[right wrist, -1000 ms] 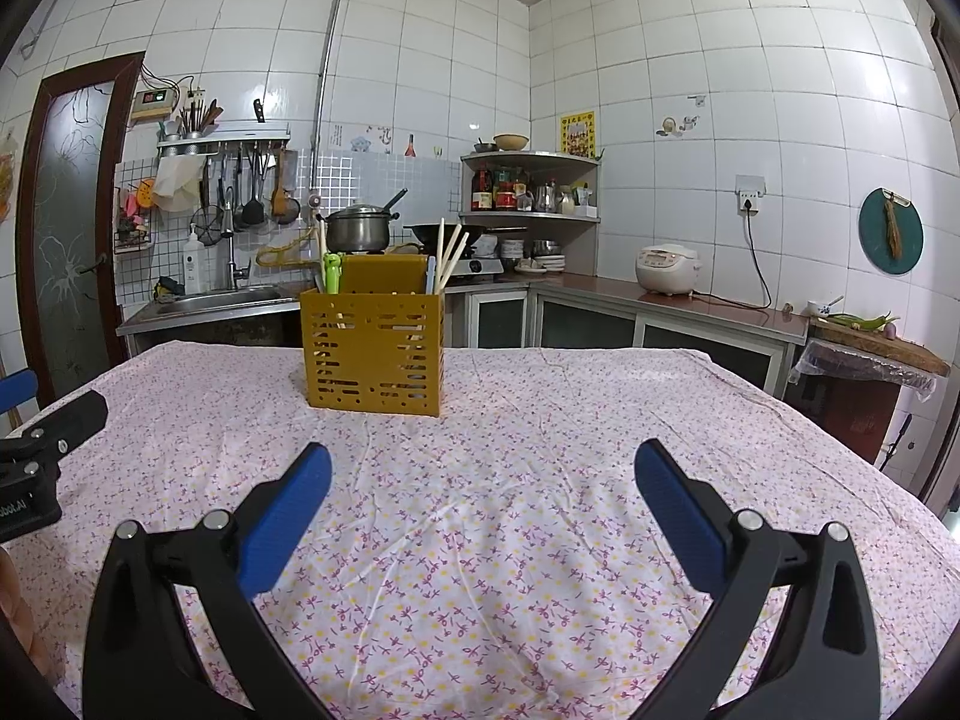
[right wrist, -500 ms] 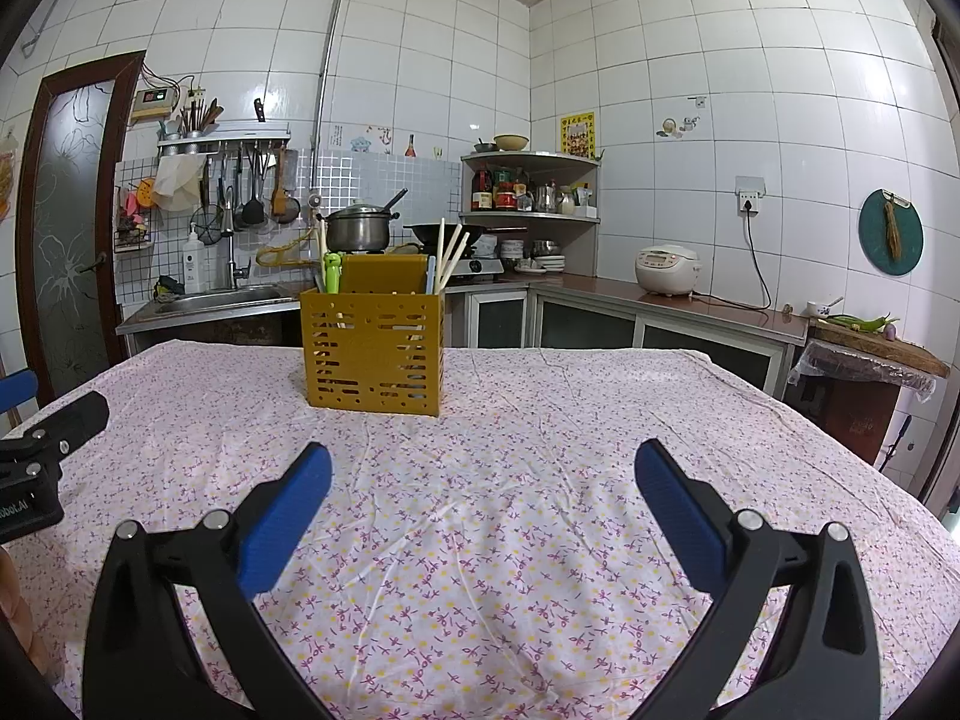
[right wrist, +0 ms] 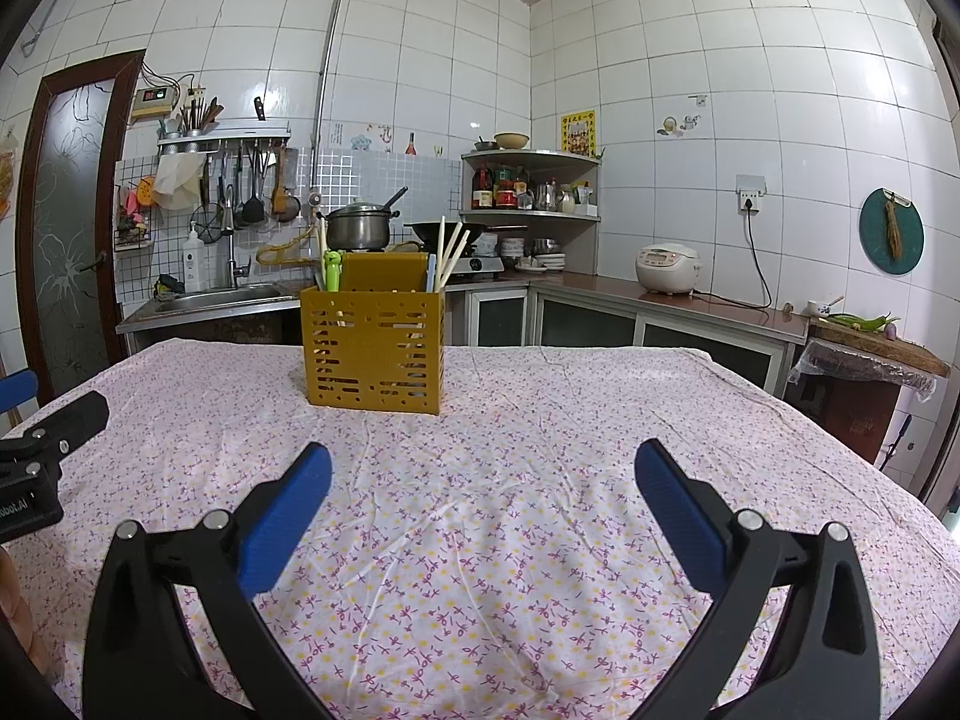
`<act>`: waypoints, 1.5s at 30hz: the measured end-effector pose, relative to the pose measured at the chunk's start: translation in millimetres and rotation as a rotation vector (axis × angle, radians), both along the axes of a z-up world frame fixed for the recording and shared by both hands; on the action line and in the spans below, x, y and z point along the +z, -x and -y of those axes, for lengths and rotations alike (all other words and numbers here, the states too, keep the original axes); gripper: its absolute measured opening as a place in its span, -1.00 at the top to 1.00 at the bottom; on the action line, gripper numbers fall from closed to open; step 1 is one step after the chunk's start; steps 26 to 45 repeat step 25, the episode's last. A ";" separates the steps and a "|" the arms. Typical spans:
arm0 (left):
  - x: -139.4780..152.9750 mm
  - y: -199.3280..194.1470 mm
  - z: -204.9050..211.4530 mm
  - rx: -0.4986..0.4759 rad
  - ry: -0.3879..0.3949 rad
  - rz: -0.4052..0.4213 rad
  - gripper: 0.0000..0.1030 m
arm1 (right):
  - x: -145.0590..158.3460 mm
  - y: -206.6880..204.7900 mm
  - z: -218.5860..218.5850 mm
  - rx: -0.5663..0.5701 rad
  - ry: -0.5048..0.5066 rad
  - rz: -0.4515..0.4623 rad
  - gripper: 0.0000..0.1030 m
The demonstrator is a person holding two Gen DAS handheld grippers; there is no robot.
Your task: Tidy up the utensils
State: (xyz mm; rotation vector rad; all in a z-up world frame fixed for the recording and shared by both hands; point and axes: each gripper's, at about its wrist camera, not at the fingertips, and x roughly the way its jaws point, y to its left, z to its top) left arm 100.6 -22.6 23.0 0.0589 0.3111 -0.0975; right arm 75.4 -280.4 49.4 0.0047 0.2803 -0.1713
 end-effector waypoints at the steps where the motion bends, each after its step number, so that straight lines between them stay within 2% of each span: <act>1: 0.4 0.0 0.4 0.001 0.001 0.001 -0.90 | 0.1 0.0 -0.1 0.000 0.000 0.000 -0.92; 45: -2.1 1.1 2.1 0.002 -0.007 -0.003 -0.90 | -0.1 -0.5 -0.3 0.000 0.000 -0.002 -0.92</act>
